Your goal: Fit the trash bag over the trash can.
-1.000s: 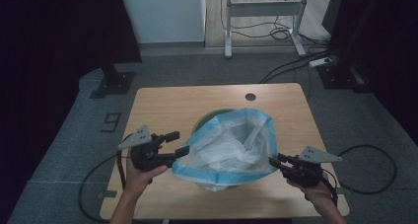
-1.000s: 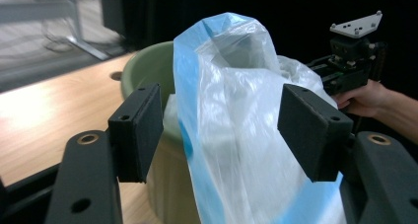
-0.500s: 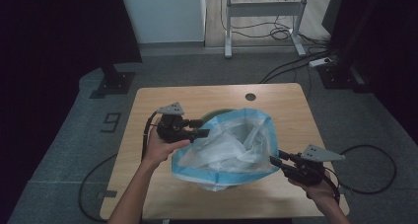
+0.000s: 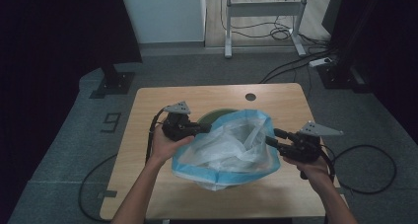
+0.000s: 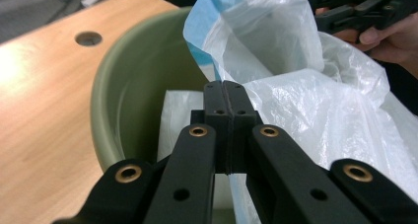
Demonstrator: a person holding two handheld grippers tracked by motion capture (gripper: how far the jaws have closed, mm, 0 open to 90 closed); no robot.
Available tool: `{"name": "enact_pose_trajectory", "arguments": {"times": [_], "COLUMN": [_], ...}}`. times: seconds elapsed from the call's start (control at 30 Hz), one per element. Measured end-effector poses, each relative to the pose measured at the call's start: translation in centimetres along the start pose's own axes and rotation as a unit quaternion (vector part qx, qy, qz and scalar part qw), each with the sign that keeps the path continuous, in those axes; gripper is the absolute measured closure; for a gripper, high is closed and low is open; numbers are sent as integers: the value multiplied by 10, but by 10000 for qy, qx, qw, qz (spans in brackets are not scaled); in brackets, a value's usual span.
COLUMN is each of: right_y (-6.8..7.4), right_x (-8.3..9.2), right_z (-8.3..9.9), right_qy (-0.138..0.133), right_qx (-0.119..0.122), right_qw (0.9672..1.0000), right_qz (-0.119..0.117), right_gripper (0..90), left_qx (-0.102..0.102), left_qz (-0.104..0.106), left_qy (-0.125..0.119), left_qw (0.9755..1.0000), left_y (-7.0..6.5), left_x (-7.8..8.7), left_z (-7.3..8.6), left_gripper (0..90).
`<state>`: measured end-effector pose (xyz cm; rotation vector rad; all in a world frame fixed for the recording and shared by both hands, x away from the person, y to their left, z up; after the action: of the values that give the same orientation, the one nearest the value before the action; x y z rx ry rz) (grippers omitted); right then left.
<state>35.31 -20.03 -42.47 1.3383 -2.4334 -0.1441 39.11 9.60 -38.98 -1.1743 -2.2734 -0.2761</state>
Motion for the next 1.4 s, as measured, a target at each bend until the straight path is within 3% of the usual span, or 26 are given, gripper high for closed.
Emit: {"name": "enact_pose_trajectory", "arguments": {"times": [0.1, 0.23, 0.57, 0.9, 1.17, 1.4], "right_y": [-7, -9, -20, -50, -60, -66], "right_x": [-4, -7, -7, -32, -47, -54], "right_z": [-3, -4, -21, -22, -14, -3], "right_qy": [-15, 120, -23, 208, 351, 474], "right_qx": [-130, -48, -15, -92, -164, -268], "right_qw": [9999, 9999, 9992, 9953, 9945, 9938], "right_qz": [-85, -61, 400, 941, 978, 966], "right_gripper": [683, 889, 893, 893, 893, 893], "left_qx": [-44, -47, 6, 511, 716, 918], "left_qz": [-190, -397, -916, -1381, -1388, -1381], "left_qy": [-170, -348, -625, -616, -502, -186], "left_qw": [9997, 9986, 9938, 9872, 9865, 9860], "left_y": [2, 6, 22, 59, 76, 84], "left_x": [5, 9, 15, 3, -9, -17], "left_z": [-3, -6, -13, 0, 14, 31], "left_gripper": [900, 900, 900, 900, 900, 900]}}
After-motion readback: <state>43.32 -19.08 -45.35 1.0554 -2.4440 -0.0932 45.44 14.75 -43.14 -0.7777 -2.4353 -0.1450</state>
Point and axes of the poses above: each handheld gripper's, and its own axes: x roughly backward along the jaws, z roughly out of its underside, y roughly to its left, the point moved 6 cm from there along -x, roughly forward along the jaws, and after that the axes turned 12 degrees about -z, right-handed, at the moved point
